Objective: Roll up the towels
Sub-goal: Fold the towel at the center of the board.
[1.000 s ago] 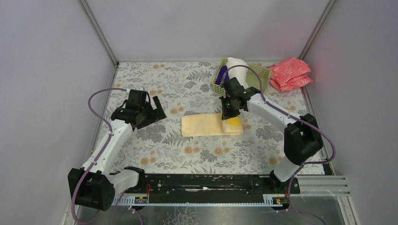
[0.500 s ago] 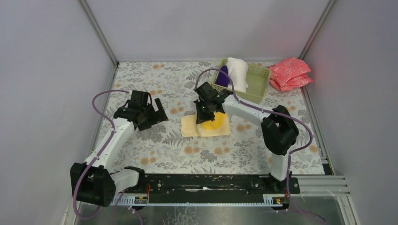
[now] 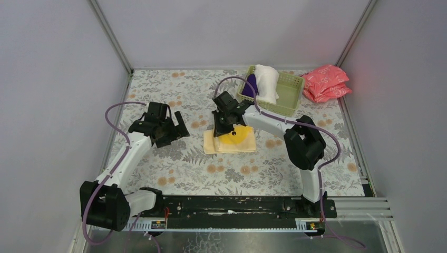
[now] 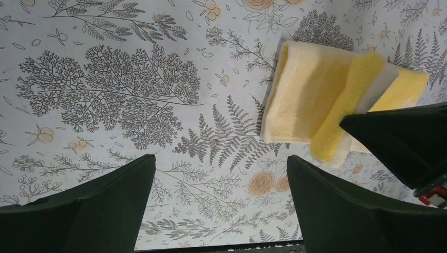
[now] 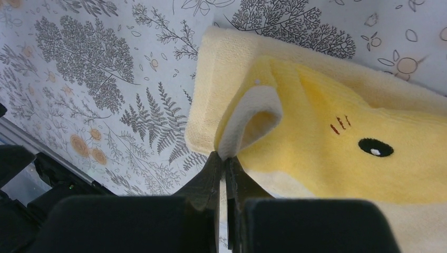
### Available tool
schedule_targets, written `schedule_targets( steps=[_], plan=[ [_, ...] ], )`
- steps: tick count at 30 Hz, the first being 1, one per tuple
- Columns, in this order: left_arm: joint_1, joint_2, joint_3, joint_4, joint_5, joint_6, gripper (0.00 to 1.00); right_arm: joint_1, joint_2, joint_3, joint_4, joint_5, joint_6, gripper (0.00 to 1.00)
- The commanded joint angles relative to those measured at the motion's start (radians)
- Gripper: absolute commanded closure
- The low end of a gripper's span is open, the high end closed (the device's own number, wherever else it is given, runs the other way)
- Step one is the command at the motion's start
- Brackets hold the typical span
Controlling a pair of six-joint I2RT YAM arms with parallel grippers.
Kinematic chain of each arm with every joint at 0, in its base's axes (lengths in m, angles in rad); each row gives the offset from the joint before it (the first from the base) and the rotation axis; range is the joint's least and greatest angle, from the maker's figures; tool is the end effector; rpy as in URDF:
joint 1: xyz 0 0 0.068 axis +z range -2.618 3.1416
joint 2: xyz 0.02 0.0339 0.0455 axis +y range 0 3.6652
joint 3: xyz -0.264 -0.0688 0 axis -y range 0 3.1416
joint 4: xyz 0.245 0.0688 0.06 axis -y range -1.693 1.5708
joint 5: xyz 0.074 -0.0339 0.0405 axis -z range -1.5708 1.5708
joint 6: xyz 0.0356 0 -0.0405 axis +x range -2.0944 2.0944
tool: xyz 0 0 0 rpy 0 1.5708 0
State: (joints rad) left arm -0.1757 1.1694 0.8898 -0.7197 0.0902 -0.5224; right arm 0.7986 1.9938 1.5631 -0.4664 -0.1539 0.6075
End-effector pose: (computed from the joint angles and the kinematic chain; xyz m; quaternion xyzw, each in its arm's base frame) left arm 0.2240 -0.0430 0.2545 -0.1528 0.9463 -0.1370 0.2498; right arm 0.3060 0.3220 0.2211 -0.1151 0.9343 0.2684 0.2045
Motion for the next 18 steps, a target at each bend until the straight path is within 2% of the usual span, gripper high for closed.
schedule_targets(
  steps=[1, 4, 8, 13, 18],
  plan=[
    [0.007, 0.008, -0.012, 0.064, 0.021, -0.006, 0.06, 0.019, 0.040, 0.045, 0.034, -0.058, 0.015, 0.93],
    [0.005, 0.016, -0.016, 0.072, 0.039, -0.013, 0.06, 0.029, 0.056, 0.047, 0.059, -0.091, 0.013, 0.89],
    [0.001, 0.021, -0.019, 0.077, 0.050, -0.024, 0.06, 0.032, 0.040, 0.036, 0.090, -0.136, 0.010, 0.74],
    [-0.011, 0.029, -0.038, 0.114, 0.090, -0.061, 0.07, 0.026, -0.095, -0.053, 0.113, -0.102, -0.059, 0.54],
    [-0.089, 0.063, -0.025, 0.173, 0.131, -0.132, 0.11, -0.095, -0.259, -0.232, 0.117, -0.081, -0.114, 0.53]
  ],
)
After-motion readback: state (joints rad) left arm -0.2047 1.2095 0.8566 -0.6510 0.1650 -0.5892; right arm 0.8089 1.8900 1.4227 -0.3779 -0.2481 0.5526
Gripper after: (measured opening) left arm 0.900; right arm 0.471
